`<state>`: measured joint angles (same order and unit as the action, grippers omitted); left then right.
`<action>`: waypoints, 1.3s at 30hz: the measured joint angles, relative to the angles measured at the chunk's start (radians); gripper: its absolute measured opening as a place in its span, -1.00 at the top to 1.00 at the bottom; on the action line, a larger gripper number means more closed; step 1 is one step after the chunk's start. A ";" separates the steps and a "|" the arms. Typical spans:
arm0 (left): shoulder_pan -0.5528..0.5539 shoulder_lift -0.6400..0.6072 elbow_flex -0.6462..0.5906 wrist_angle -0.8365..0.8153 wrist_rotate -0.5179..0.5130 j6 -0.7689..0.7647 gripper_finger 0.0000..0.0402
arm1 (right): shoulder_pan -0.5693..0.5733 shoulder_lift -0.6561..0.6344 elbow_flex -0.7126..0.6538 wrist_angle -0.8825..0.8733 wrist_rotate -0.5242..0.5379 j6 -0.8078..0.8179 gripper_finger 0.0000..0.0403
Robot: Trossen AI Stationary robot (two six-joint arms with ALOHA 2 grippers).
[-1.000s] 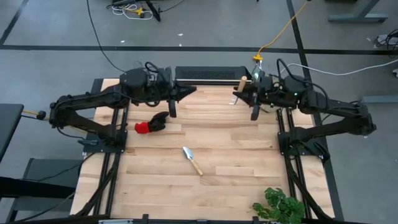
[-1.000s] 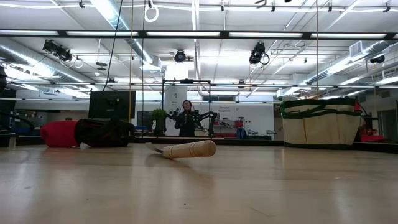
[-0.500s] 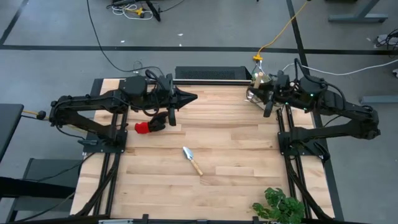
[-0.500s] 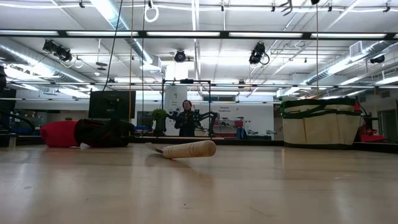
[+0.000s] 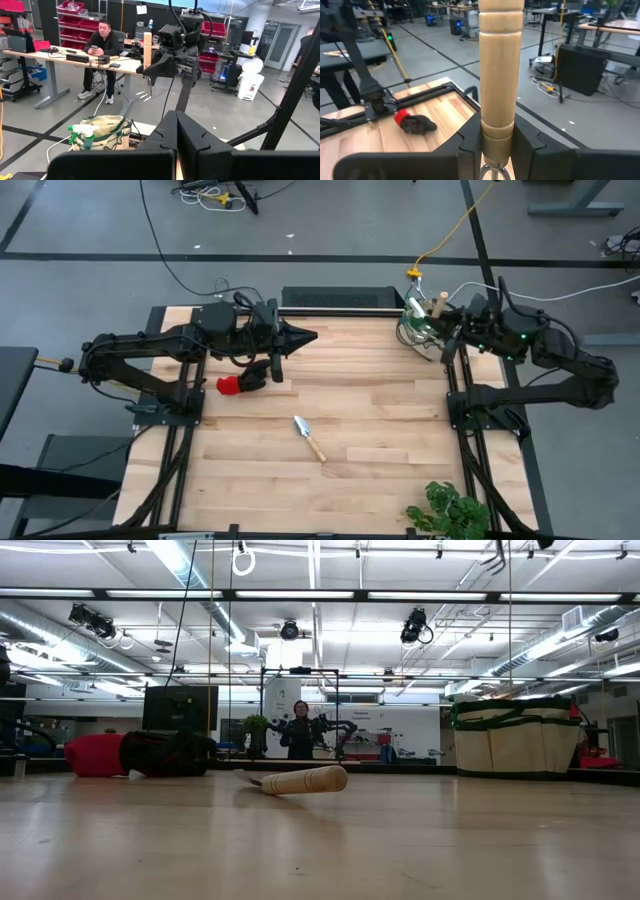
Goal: Pick & Place Garden tools in Gardening bag
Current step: Put the hand rake into the gardening bag
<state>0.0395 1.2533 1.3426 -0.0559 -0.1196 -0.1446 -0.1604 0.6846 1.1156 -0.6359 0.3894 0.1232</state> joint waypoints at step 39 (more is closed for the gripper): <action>0.000 0.000 0.000 0.043 0.000 0.000 0.99 | -0.149 -0.071 -0.196 0.260 -0.199 -0.095 0.68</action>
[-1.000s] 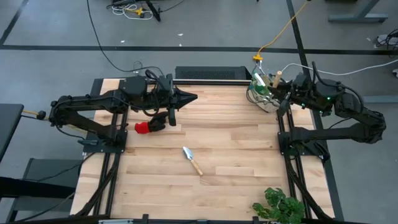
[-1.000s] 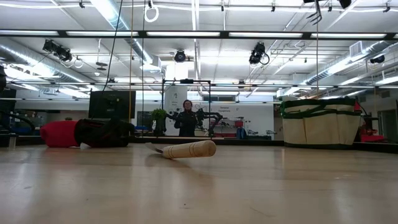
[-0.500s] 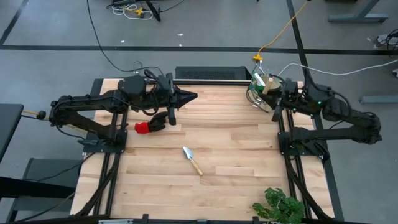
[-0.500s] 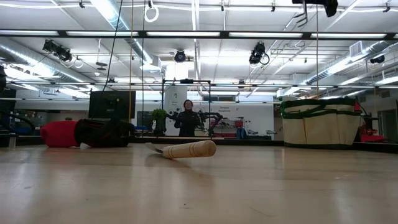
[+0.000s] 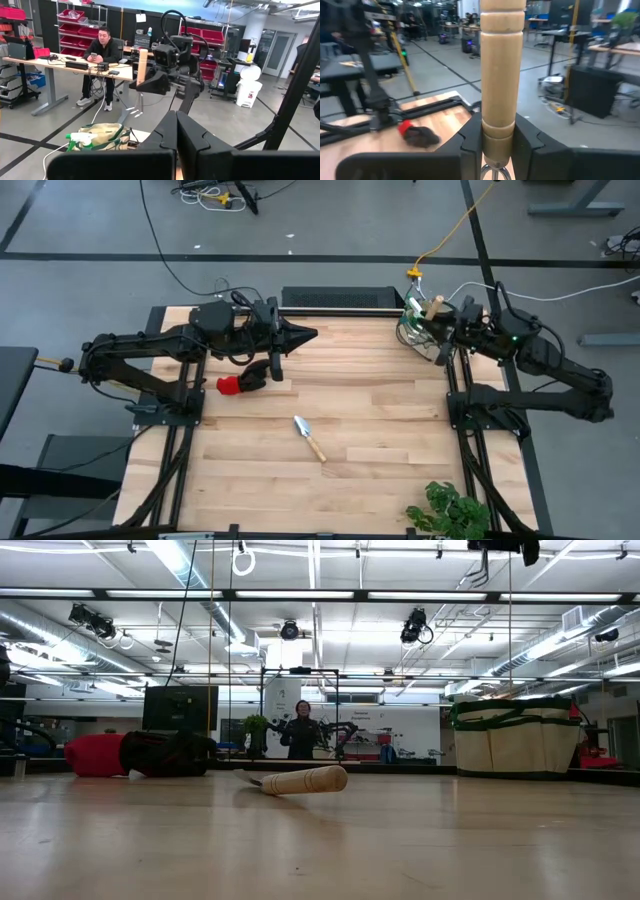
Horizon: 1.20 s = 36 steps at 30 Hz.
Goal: Pick & Place Garden tools in Gardening bag
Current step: Put the hand rake into the gardening bag
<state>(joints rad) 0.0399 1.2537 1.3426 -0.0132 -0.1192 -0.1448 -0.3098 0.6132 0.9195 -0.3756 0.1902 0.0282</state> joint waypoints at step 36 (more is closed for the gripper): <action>0.000 0.000 0.000 0.001 0.000 0.001 1.00 | -0.505 0.065 0.000 -0.052 0.080 -0.116 0.68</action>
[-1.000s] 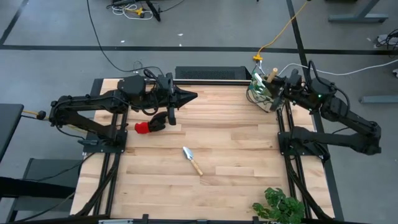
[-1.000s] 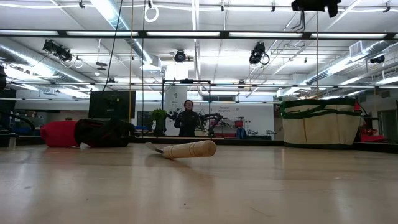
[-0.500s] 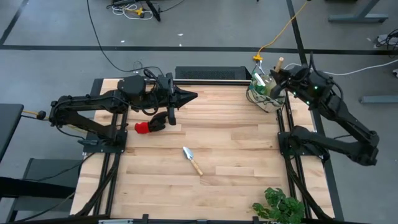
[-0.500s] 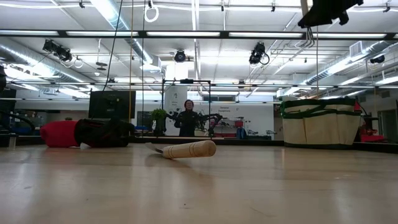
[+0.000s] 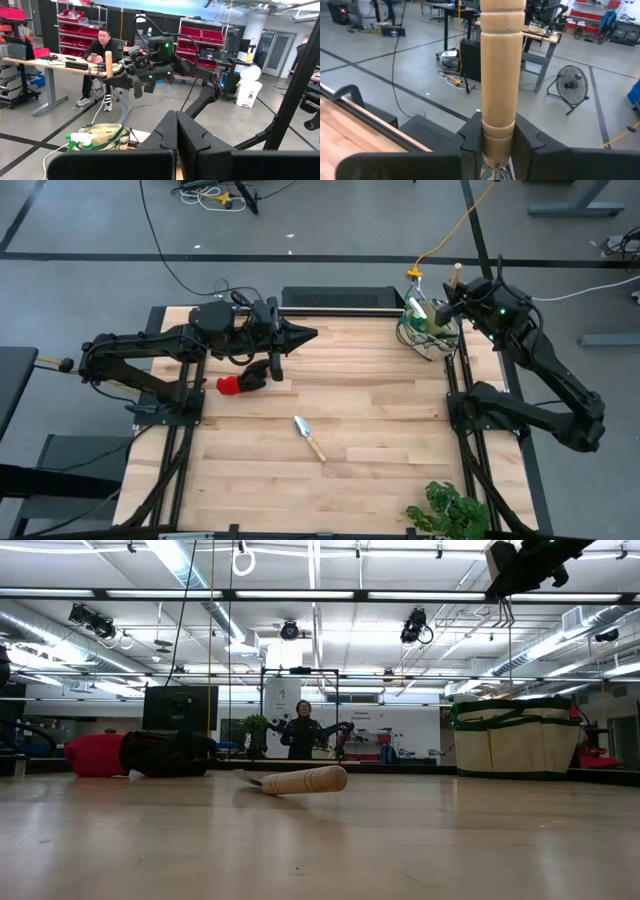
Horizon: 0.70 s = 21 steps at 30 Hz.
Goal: Pick & Place Garden tools in Gardening bag
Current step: Put the hand rake into the gardening bag
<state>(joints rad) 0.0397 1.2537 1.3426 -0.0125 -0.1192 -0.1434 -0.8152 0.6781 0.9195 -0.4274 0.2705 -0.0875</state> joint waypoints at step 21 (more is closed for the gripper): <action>0.000 0.000 0.000 0.000 0.011 0.002 0.99 | -0.023 0.014 0.000 -0.094 0.007 -0.002 0.68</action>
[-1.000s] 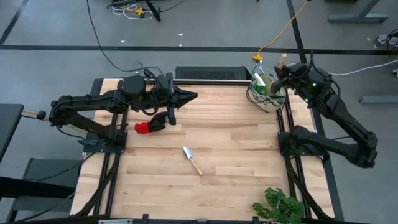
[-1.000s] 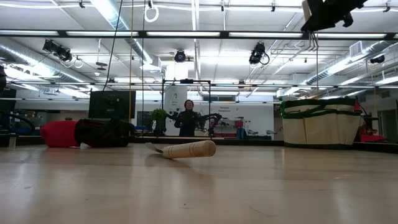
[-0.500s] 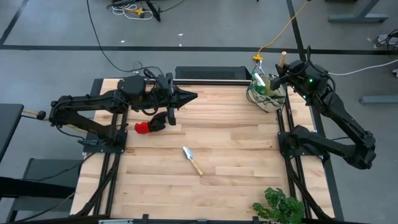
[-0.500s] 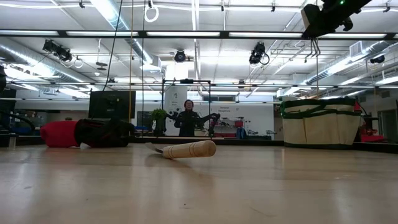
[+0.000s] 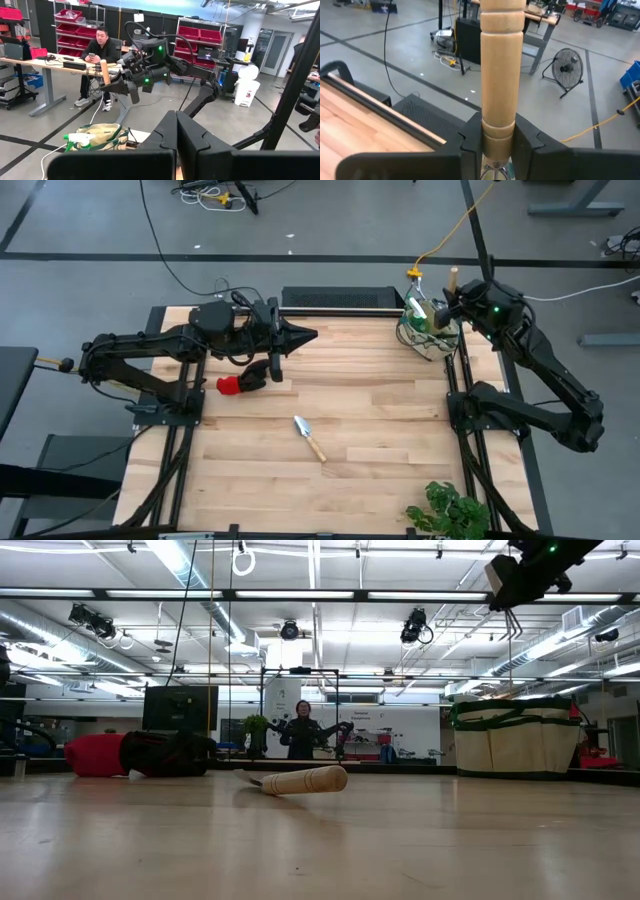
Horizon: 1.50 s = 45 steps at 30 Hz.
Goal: Pick & Place Garden tools in Gardening bag
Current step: Put the hand rake into the gardening bag
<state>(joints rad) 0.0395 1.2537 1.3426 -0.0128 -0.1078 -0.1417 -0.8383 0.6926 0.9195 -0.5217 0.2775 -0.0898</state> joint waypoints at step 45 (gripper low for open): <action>0.000 0.000 0.000 0.003 -0.008 0.008 1.00 | 0.004 -0.293 -0.425 0.299 0.013 0.026 0.68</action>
<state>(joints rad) 0.0399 1.2537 1.3422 -0.0101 -0.1158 -0.1341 -0.8344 0.3996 0.4941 -0.2225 0.2901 -0.0642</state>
